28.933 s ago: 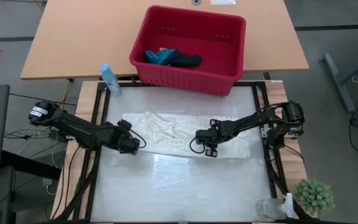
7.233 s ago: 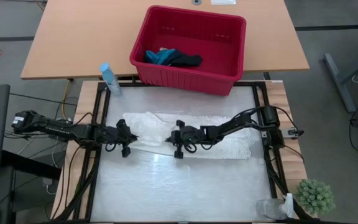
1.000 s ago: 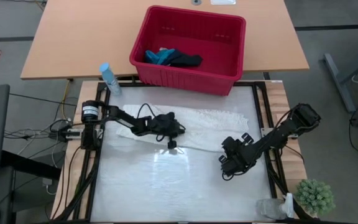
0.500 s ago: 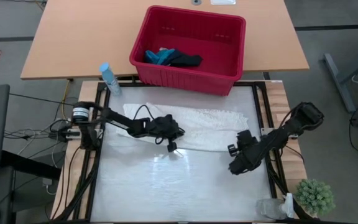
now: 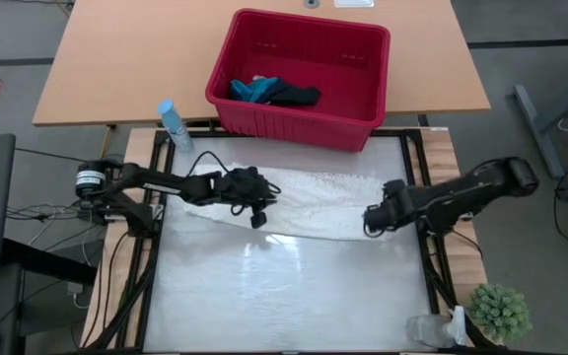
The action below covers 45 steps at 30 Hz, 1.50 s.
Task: Fold Laundry from Bin
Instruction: Fold the white shirt
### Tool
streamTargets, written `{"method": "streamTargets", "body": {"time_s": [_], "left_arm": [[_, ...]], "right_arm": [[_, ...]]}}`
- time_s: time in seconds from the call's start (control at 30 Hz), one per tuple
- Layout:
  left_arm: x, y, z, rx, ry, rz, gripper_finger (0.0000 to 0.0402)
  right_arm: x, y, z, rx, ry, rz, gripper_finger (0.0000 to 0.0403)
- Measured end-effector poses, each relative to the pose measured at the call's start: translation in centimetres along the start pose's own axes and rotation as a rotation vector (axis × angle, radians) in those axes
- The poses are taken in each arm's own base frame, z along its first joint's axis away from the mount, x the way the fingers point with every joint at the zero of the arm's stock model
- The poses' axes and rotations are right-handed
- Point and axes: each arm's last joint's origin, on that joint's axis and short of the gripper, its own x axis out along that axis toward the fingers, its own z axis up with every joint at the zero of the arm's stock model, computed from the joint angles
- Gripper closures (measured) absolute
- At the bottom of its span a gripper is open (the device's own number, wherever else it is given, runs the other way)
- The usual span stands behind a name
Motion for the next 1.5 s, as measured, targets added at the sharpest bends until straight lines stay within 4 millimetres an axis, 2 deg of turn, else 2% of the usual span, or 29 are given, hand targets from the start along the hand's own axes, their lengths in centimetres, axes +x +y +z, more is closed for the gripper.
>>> {"method": "streamTargets", "body": {"time_s": [0.07, 0.23, 0.47, 0.63, 0.83, 1.07, 1.2, 1.3, 1.5], "left_arm": [[0.0, 0.5, -1.2, -0.021, 0.040, 0.001, 0.0324], [-0.1, 1.8, -3.8, -0.072, 0.079, 0.059, 0.0291], [-0.6, 3.2, -6.7, -0.113, 0.149, 0.172, 0.0284], [-1.0, 3.8, -8.4, -0.172, 0.165, 0.233, 0.0283], [-1.7, 3.7, -10.9, -0.264, 0.161, 0.246, 0.0283], [-2.6, 2.5, -13.1, -0.413, 0.131, 0.211, 0.0284], [-3.2, 0.9, -14.1, -0.467, 0.092, 0.163, 0.0290], [-3.4, -0.2, -14.4, -0.472, 0.076, 0.148, 0.0295], [-3.4, -1.1, -14.5, -0.474, 0.076, 0.130, 0.0299]], "right_arm": [[0.7, -0.4, 0.5, 0.048, 0.013, 0.031, 0.0221], [0.6, -0.6, 2.0, 0.163, -0.015, 0.100, 0.0223], [2.0, 2.2, 2.8, 0.190, -0.073, 0.259, 0.0237], [3.8, 3.3, 2.9, 0.180, -0.064, 0.149, 0.0247], [6.2, 5.1, 2.2, 0.127, 0.010, 0.036, 0.0254], [7.9, 6.8, 1.7, 0.050, 0.035, 0.003, 0.0255], [6.9, 7.8, 1.8, 0.006, -0.008, 0.024, 0.0257], [5.0, 7.9, 2.1, -0.046, -0.052, 0.054, 0.0261], [1.9, 6.7, 2.9, -0.245, -0.028, 0.169, 0.0270]]}}
